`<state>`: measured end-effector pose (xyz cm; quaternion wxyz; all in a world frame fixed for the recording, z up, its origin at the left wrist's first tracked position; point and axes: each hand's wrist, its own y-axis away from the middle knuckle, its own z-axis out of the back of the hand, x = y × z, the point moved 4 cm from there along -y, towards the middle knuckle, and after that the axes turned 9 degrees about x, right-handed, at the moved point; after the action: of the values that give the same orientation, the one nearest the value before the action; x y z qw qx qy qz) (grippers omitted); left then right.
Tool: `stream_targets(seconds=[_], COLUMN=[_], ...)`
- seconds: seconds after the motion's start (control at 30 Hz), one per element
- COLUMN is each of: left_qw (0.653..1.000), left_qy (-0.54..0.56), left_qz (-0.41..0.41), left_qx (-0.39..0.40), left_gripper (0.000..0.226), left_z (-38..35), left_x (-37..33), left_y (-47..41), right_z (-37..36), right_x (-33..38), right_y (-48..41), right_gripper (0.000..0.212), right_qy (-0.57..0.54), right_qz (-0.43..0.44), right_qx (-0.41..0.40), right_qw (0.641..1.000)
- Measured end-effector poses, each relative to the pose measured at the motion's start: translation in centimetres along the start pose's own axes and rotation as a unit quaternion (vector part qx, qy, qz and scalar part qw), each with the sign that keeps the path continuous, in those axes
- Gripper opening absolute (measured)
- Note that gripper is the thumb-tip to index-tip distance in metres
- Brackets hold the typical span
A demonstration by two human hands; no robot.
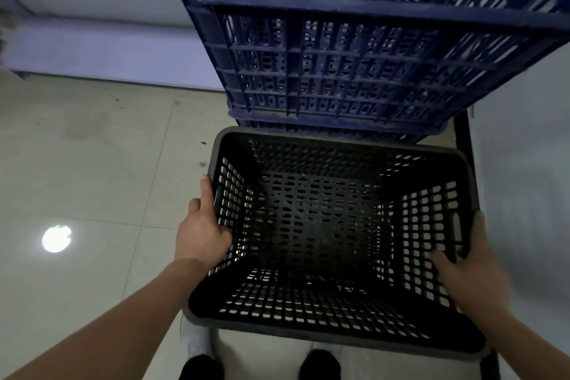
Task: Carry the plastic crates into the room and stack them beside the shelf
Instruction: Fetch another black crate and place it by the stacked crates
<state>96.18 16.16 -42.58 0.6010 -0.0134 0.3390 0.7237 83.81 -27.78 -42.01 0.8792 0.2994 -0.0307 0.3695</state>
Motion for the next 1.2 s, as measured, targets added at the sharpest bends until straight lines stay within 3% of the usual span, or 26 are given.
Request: stream_targets(seconds=[0.8, 1.1, 1.2], left_qw=[0.999, 0.999, 0.998], left_qy=[0.020, 0.031, 0.032], left_qz=[0.011, 0.031, 0.031], left_qx=[0.029, 0.031, 0.033], left_gripper=[0.105, 0.105, 0.105], left_z=[-0.7, -1.1, -1.1], left_x=[0.5, 1.8, 1.6], left_y=[1.9, 3.4, 3.3], right_z=[-0.3, -0.5, -0.3], right_x=[-1.2, -1.0, -0.7], right_y=[1.1, 1.0, 1.6], right_gripper=[0.109, 0.105, 0.112], right_qy=[-0.029, 0.004, 0.019], right_qz=[-0.025, -0.016, -0.012], right_qx=[0.005, 0.008, -0.003], right_qw=[0.999, 1.000, 1.000])
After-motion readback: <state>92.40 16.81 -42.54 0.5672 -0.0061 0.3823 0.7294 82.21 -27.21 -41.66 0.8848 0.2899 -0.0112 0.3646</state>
